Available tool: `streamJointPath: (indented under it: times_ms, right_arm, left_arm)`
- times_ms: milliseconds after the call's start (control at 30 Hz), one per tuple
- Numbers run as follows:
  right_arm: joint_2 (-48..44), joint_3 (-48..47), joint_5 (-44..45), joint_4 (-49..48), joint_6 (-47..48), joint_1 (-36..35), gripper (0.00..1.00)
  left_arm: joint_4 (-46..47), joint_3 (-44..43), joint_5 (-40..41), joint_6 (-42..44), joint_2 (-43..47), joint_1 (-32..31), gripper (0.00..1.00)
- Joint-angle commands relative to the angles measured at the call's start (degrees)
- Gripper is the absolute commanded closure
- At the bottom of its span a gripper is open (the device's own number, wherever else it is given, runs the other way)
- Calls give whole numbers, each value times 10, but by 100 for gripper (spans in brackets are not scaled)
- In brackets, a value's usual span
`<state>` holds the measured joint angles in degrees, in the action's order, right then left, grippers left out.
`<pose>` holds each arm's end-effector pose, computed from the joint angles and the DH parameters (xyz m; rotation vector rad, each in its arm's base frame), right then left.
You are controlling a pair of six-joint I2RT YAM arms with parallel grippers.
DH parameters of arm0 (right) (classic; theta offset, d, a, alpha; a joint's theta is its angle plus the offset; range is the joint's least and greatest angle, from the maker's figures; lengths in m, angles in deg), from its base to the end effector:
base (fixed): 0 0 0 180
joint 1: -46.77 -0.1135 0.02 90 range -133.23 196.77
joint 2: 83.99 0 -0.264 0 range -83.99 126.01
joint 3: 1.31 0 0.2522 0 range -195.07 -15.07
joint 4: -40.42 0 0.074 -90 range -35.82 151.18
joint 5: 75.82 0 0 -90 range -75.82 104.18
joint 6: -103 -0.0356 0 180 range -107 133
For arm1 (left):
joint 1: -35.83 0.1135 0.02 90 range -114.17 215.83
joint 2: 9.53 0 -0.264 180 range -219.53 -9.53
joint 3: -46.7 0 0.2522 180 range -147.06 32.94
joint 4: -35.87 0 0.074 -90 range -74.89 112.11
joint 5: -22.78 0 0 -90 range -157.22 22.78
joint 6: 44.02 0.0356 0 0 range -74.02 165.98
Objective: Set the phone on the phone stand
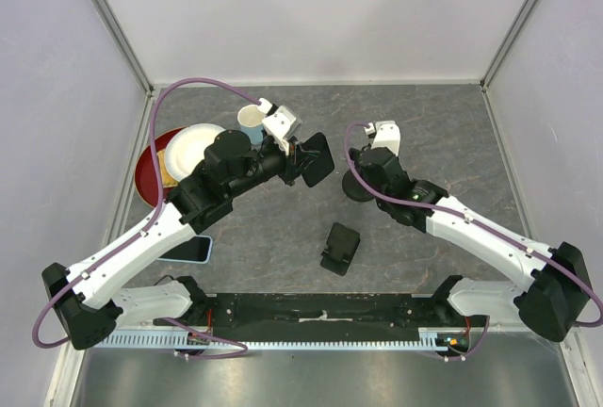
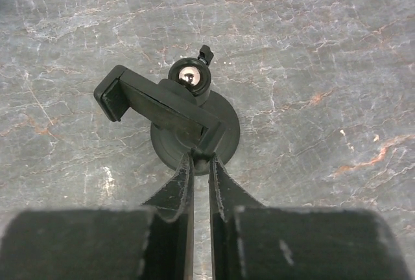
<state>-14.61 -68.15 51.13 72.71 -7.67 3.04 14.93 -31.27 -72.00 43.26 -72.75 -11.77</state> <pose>0.2049 0.1664 0.2909 -0.0581 2.0440 -0.0087 0.1689 -0.1894 0.4016 0.7204 1.5746 -0.7256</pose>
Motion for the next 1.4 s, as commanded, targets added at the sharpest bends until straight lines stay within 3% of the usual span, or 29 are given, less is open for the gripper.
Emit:
streamJointPath:
  times_ms: [0,33,233,467,967,1100,1233,1367]
  right_arm:
    - [-4,1,-1,-52,46,5,94]
    - [-11,4,-10,-59,54,5,100]
    - [-57,46,-154,-117,124,6,100]
    - [-61,37,-326,-118,136,10,100]
    - [-48,50,-369,-148,142,12,100]
    - [-57,48,-340,-142,135,12,86]
    - [-91,53,-195,-94,82,12,77]
    - [-137,89,-244,-106,95,13,70]
  left_arm:
    - [60,-9,-18,17,6,0,98]
    - [60,-10,-24,18,5,0,98]
    - [56,-15,-105,45,8,0,98]
    - [57,-16,-197,61,28,10,98]
    - [66,0,-207,85,28,35,98]
    - [67,2,-208,85,21,37,98]
    - [69,4,-229,84,-1,36,98]
    - [89,3,-254,68,-16,50,98]
